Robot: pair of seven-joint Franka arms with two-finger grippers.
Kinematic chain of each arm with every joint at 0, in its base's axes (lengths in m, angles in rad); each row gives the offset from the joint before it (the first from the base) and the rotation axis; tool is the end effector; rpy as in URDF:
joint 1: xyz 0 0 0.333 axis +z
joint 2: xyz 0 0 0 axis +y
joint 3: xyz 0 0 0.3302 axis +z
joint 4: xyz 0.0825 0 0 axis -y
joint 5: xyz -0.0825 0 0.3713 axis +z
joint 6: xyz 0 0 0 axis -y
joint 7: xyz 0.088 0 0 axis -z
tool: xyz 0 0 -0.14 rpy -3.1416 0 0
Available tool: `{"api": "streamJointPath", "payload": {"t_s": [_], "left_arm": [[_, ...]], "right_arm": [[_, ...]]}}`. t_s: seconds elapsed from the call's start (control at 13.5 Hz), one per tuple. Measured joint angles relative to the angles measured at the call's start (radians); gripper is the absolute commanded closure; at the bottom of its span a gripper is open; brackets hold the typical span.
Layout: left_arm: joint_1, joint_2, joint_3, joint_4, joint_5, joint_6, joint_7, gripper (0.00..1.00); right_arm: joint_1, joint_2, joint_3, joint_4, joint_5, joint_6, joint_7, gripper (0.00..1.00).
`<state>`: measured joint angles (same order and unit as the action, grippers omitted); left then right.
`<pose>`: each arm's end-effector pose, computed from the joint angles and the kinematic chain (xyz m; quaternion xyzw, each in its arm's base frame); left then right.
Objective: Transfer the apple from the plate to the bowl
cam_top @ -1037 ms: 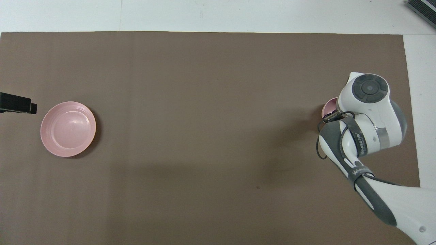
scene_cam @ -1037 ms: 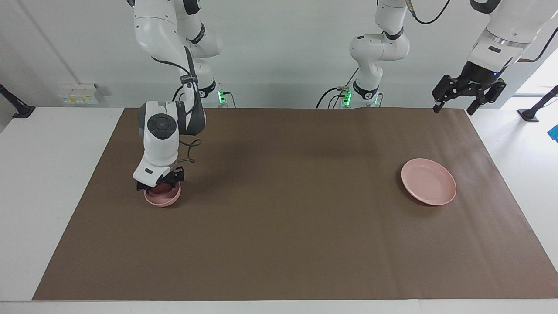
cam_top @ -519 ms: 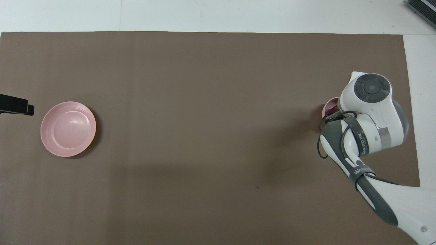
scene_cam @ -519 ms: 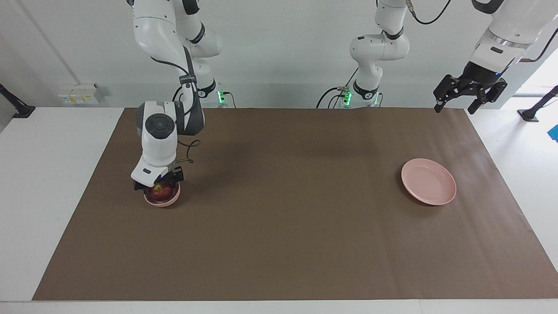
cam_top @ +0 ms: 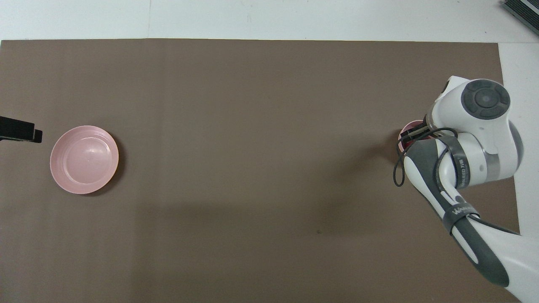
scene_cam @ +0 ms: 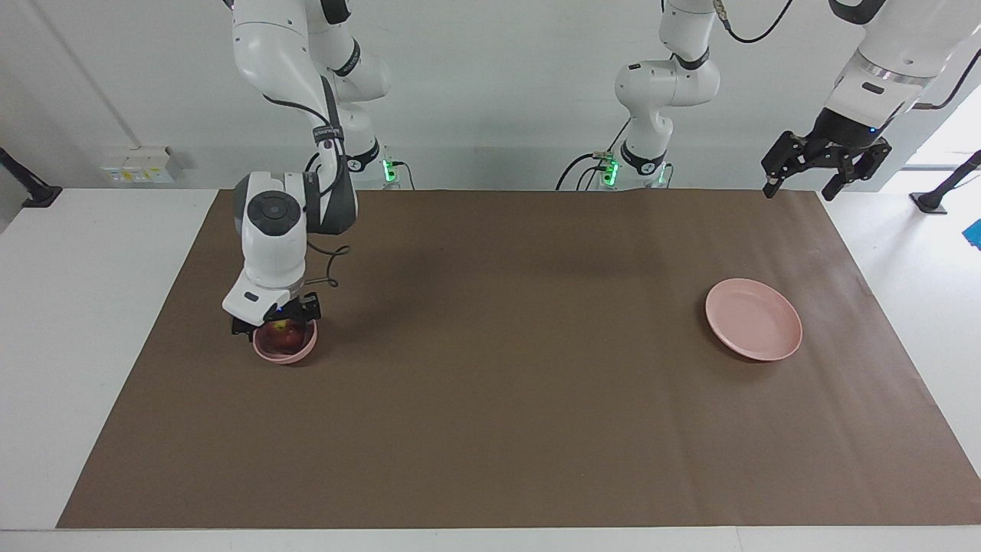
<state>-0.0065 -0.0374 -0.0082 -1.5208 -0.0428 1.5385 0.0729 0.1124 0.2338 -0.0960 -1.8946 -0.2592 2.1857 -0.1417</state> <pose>0.5282 -0.0140 0.6458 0.9984 -0.0450 0.0281 0.0204 0.6126 -0.0037 0.3767 0.9810 0.1510 0.0208 0.1202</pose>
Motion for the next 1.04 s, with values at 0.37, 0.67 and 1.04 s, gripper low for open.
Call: {"api": "streamJointPath", "payload": {"t_s": [0.37,0.67,1.04], "left_arm": [[0.0,0.0,0.0,0.0,0.0,0.0,0.0,0.0],[0.0,0.0,0.0,0.0,0.0,0.0,0.0,0.0],[0.0,0.0,0.0,0.0,0.0,0.0,0.0,0.0]], "right_arm": [[-0.001,-0.127,-0.005,0.114,0.185,-0.264,0.101,0.0],[-0.01,-0.236,-0.008,0.158,0.215,-0.429,0.144,0.0],[-0.015,-0.28,-0.008,0.346,0.215,-0.733,0.144,0.0]]}}
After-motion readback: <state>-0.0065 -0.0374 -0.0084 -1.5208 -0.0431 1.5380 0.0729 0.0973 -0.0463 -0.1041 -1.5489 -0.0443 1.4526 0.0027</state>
